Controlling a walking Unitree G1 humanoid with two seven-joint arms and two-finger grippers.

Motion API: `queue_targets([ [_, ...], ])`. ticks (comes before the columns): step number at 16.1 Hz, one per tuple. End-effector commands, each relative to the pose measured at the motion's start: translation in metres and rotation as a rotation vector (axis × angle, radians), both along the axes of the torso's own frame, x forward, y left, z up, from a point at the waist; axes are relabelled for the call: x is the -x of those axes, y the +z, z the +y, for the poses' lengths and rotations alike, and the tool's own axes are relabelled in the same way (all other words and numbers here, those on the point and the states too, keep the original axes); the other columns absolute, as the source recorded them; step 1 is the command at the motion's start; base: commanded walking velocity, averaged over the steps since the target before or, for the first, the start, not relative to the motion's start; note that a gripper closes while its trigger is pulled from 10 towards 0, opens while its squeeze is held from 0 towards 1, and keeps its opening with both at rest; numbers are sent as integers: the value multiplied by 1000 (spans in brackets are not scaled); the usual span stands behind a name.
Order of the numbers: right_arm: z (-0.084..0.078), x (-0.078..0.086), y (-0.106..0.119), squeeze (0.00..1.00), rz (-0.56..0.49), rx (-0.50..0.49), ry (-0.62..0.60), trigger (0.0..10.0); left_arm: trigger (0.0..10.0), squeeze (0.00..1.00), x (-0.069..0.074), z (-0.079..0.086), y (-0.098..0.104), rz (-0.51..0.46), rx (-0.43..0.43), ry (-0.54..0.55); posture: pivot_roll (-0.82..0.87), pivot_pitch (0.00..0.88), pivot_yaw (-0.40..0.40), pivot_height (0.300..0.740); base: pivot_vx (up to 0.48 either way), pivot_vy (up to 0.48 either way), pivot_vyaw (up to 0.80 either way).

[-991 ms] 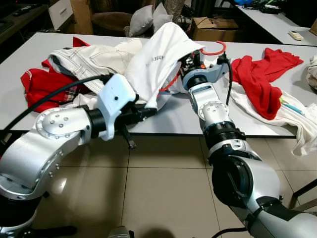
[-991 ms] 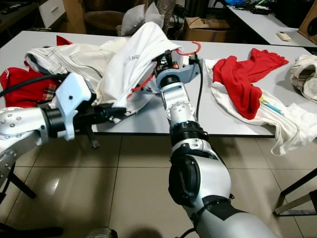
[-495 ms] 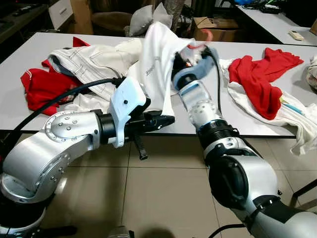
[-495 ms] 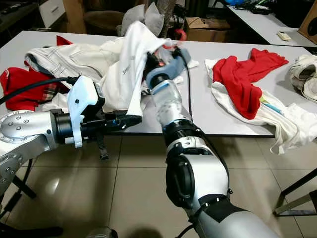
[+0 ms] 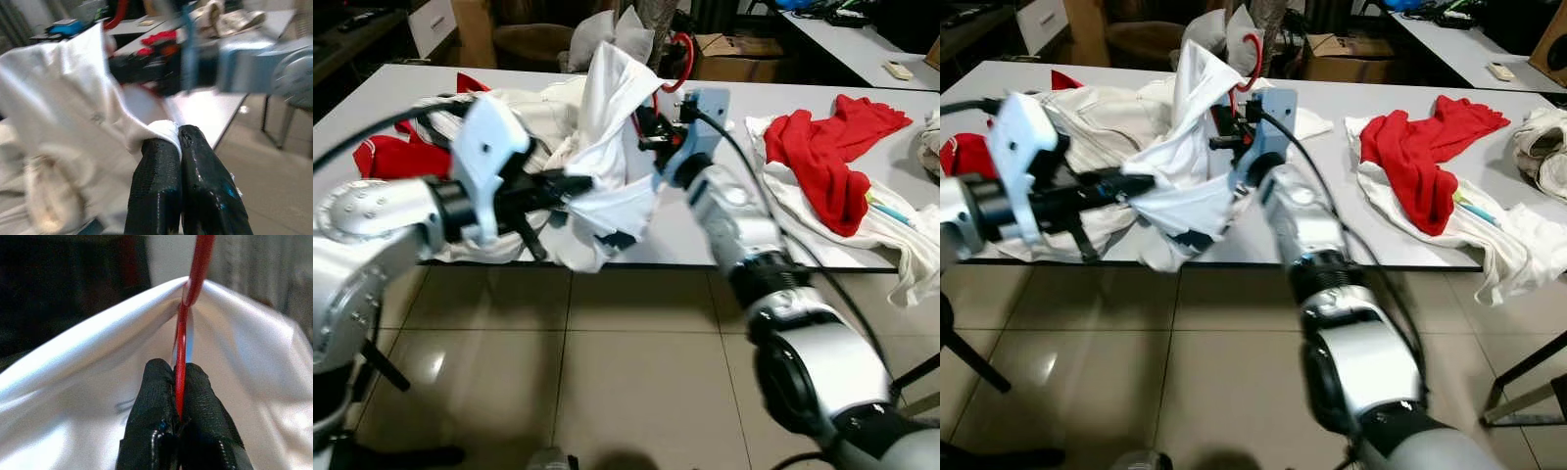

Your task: Hang hanger

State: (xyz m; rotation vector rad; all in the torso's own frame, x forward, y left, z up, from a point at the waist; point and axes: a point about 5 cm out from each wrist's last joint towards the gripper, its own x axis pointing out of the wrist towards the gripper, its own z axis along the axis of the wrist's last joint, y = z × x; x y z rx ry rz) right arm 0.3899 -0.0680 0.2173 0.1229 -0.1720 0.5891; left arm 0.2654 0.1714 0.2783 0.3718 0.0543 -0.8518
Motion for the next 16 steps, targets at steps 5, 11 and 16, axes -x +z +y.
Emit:
queue_targets([
  [5,-31,29,4,0,-42,158,241,10000,0,0,-14,36,31,-187,18,235,45,0,-8,740,0,0,0],
  [11,-44,75,16,0,16,94,502,10000,0,0,-25,43,52,-364,103,360,31,0,-5,740,0,0,0],
  [16,-67,99,-19,0,137,380,378,10000,0,0,-29,83,99,-631,214,604,14,0,-5,740,0,0,0],
])
